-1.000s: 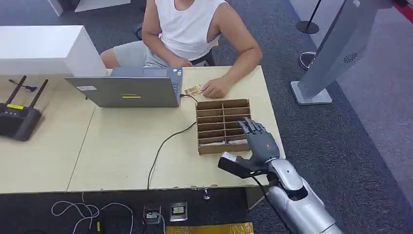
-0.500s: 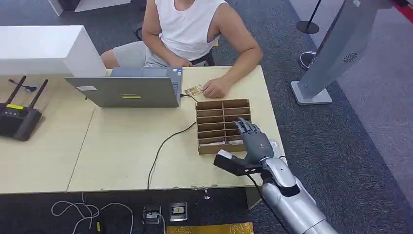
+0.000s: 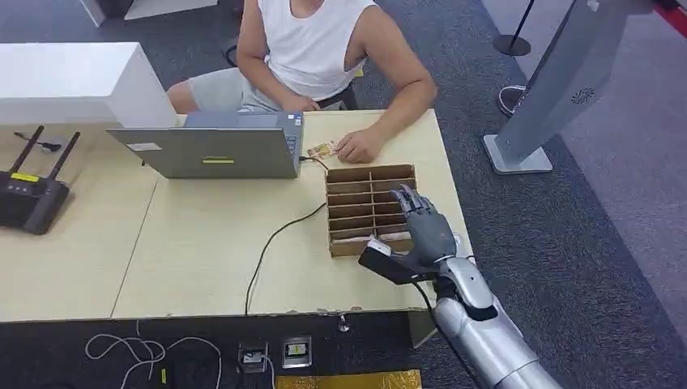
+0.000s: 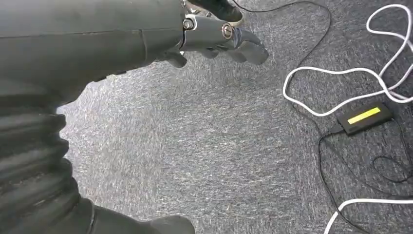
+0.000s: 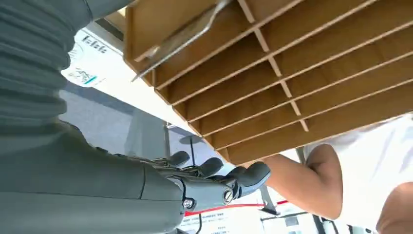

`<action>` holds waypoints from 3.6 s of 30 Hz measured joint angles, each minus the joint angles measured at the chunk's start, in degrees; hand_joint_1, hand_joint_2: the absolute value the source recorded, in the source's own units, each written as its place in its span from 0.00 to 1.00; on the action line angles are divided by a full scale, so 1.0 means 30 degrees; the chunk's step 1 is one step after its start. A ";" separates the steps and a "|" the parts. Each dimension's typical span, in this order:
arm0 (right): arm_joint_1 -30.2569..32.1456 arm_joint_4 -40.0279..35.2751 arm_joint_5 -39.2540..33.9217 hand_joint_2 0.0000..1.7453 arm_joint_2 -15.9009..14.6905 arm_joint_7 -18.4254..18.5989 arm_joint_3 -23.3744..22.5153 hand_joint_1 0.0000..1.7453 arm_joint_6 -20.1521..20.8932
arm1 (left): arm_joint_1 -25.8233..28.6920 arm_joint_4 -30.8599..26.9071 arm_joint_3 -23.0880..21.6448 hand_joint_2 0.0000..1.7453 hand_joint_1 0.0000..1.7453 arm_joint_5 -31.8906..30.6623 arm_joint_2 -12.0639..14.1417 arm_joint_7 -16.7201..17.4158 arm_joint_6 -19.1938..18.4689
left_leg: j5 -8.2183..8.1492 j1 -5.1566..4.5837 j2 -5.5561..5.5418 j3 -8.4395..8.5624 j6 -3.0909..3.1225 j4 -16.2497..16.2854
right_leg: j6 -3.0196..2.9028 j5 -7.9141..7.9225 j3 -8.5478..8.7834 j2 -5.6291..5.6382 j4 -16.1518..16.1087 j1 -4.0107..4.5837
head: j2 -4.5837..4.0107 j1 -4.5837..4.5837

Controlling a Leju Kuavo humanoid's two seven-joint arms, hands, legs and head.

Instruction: Pass the card to the sensor for recognition and then transmit it.

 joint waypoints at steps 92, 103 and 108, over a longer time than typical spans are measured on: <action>-0.2206 -0.1253 -0.0845 1.00 -0.0437 -0.0159 -0.0895 1.00 0.1806 | -0.0272 0.0000 0.0000 1.00 0.00 -0.0291 0.0240 0.0080 0.0095 | 0.0024 0.0000 0.0024 0.0006 -0.0013 0.0008 | -0.0016 0.0044 -0.0018 0.0052 0.0004 0.0000 | 0.0000 0.0000; -0.6166 -0.1297 -0.1166 1.00 -0.0474 -0.1464 -0.2608 1.00 0.1209 | -0.0534 0.0000 0.0000 1.00 0.00 -0.0430 0.0044 0.0080 0.0080 | 0.0030 0.0005 0.0044 0.0000 -0.0009 0.0013 | -0.0023 0.0051 -0.0024 0.0070 0.0004 0.0006 | 0.0000 0.0000; -0.6978 -0.1188 -0.1151 1.00 -0.0467 -0.1756 -0.3024 1.00 0.1028 | -0.0621 0.0000 0.0000 1.00 0.00 -0.0445 -0.0036 0.0080 0.0073 | 0.0030 0.0005 0.0043 -0.0013 -0.0009 0.0013 | -0.0022 0.0051 -0.0035 0.0070 0.0004 0.0006 | 0.0000 0.0000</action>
